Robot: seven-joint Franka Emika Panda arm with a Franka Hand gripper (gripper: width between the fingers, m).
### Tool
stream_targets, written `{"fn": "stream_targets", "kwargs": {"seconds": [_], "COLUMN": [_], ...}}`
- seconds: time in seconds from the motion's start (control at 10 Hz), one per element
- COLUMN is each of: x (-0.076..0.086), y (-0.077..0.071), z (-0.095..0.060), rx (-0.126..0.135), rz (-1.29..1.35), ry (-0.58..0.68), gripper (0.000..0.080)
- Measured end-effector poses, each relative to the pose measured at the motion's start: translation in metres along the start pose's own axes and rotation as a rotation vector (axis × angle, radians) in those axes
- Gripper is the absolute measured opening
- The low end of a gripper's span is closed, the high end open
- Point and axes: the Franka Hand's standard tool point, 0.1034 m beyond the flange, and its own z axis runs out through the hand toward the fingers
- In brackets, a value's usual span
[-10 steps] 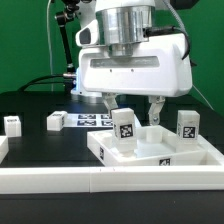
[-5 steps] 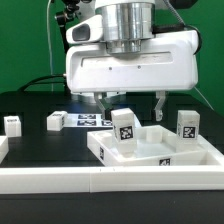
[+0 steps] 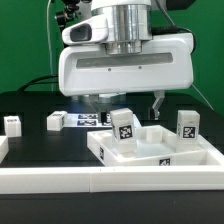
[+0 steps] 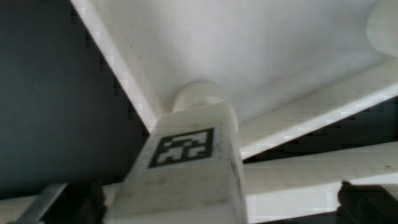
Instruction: Assemble square table
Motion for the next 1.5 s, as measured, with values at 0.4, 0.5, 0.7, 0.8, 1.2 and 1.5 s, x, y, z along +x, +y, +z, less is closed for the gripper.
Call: {"fn": "stream_targets", "kwargs": {"seconds": [0.4,0.5,0.7,0.8,1.2,1.5], "x": [0.000,0.000,0.000,0.000,0.001,0.001], "y": [0.000,0.000,0.001,0.001,0.000,-0.011], "z": [0.000,0.001,0.001,0.001,0.001,0.003], "rx": [0.000,0.000,-0.001,-0.001,-0.001,0.002], "rz": [-0.039,-0.039,-0.037,-0.031,0.201,0.480], "ry": [0.000,0.000,0.000,0.000,0.002,0.001], "gripper": [0.0423,0.0423,0.0288,0.0288,0.0288,0.0290]}}
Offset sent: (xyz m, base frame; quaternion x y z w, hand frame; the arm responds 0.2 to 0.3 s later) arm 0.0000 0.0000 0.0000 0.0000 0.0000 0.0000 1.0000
